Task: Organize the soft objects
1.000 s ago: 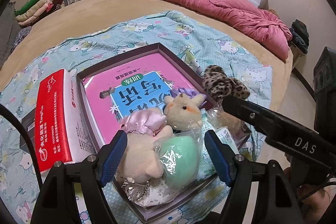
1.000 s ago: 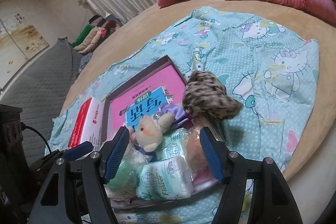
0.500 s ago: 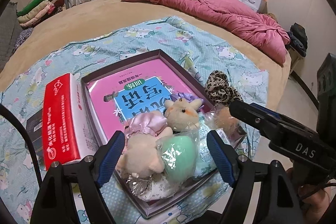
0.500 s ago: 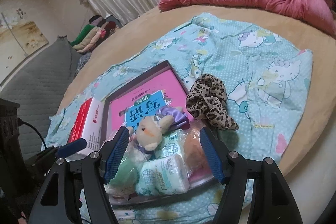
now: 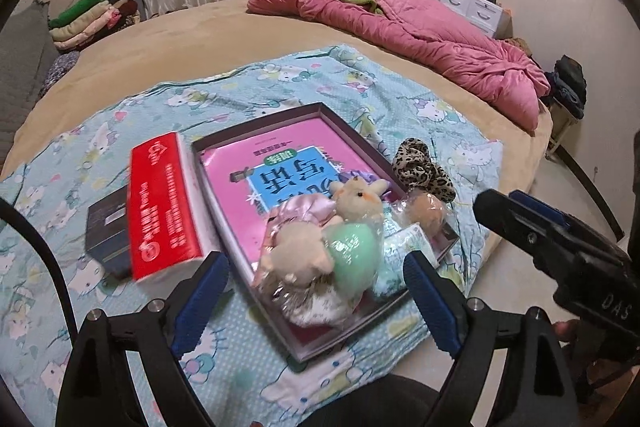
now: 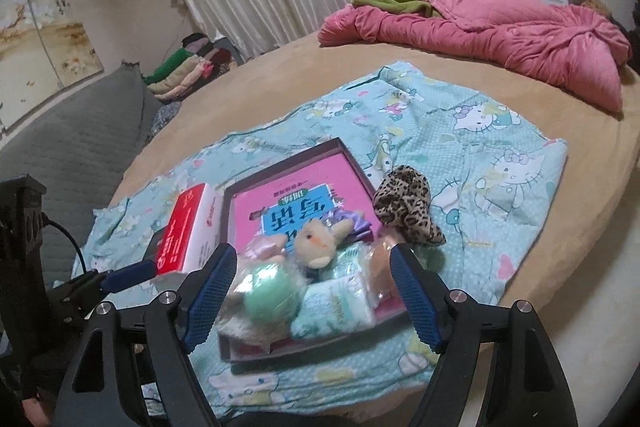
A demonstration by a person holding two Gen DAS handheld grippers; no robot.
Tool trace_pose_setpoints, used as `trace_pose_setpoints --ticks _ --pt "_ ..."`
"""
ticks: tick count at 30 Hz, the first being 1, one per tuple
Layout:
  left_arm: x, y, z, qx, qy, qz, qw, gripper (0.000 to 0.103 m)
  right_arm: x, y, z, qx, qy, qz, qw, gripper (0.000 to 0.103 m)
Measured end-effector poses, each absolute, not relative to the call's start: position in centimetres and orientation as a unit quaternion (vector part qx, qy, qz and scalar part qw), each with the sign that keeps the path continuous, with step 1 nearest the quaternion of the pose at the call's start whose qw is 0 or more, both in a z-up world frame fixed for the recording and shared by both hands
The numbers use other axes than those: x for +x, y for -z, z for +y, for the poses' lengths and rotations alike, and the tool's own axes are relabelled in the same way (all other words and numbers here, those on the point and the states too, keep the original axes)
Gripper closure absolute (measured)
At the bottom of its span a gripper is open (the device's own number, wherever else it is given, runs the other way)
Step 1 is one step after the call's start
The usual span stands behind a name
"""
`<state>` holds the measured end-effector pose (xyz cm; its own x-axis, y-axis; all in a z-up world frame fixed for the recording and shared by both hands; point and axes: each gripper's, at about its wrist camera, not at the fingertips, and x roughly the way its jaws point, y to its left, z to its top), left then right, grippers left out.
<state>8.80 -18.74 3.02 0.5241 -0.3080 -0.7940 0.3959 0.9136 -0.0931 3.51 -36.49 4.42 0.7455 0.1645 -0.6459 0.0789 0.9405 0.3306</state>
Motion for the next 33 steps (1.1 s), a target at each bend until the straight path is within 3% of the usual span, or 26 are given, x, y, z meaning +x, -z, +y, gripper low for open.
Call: trace_pose_setpoints --ticks 33 --pt "0.8 -2.6 -12.2 0.040 0.126 0.461 0.877 0.014 -4.0 -4.2 -28.8 0.088 -0.001 0.378 0.922 0.019"
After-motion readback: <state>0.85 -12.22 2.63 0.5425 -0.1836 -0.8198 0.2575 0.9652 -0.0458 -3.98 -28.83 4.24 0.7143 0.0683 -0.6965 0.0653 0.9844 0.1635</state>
